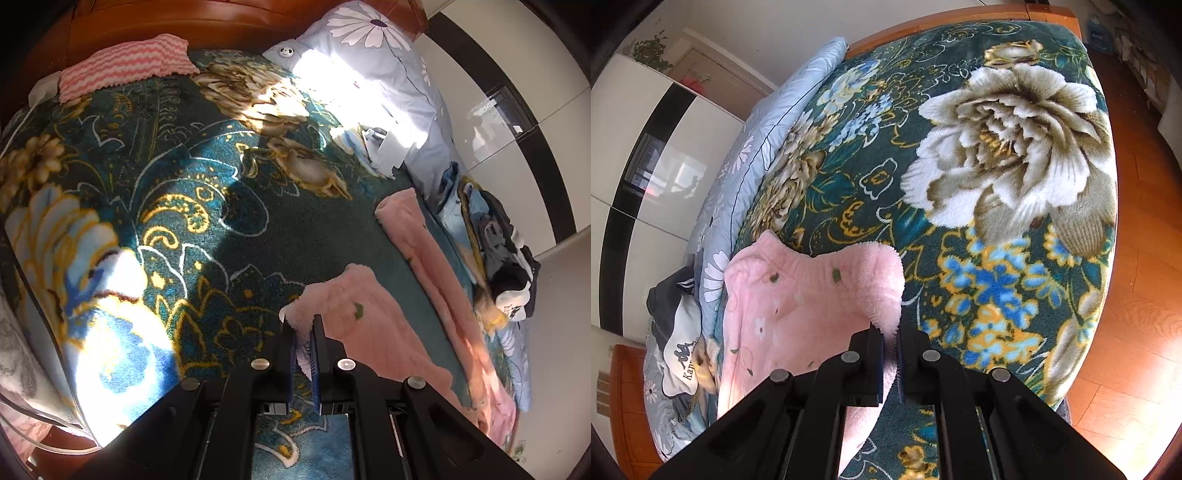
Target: Fold clothes
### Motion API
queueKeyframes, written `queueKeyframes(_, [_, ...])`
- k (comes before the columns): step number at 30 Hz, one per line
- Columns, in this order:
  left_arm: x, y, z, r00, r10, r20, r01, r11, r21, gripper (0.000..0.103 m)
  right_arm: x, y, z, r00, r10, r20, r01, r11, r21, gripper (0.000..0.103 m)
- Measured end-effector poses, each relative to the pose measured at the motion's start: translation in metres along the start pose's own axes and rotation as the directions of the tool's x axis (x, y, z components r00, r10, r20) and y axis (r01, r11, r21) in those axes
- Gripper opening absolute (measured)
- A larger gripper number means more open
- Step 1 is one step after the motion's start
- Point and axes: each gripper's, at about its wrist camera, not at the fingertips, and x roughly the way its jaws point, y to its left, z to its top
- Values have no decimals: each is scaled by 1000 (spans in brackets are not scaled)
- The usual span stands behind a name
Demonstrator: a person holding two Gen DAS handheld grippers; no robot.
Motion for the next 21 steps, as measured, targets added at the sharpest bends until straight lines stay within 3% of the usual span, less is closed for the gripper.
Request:
queueKeyframes(5, [9, 9, -4, 999, -11, -46, 10, 1000, -16, 10, 10, -2, -8, 999, 1, -49, -2, 1000, -22, 6])
queueKeyframes(7, [7, 7, -2, 999, -2, -48, 2, 1000, 6, 18, 8, -1, -10, 998, 14, -56, -17, 999, -47, 8])
queueKeyframes(9, [1, 7, 6, 1000, 10, -21, -10, 1000, 19, 37, 3, 0, -10, 997, 34, -63, -38, 997, -65, 8])
queueKeyframes(11, [-5, 8, 14, 1000, 22, 6, -23, 999, 32, 46, -6, 5, -10, 999, -12, -39, 8, 995, -103, 16])
queueKeyframes(14, [-4, 5, 28, 1000, -16, 9, 15, 999, 44, 50, -20, 12, -10, 997, -81, 3, 80, 984, -159, 37])
queueKeyframes(17, [15, -9, 36, 997, -71, -36, 73, 995, 64, 52, -34, 32, -18, 983, -168, 68, 180, 956, -233, 38])
queueKeyframes(19, [34, -20, 39, 994, -73, -81, 81, 992, 95, 53, -36, 57, -31, 989, -139, 58, 150, 931, -332, 38])
queueKeyframes(21, [53, -28, 42, 991, -59, -122, 74, 990, 119, 53, -33, 86, -53, 993, -116, 31, 117, 888, -445, 46])
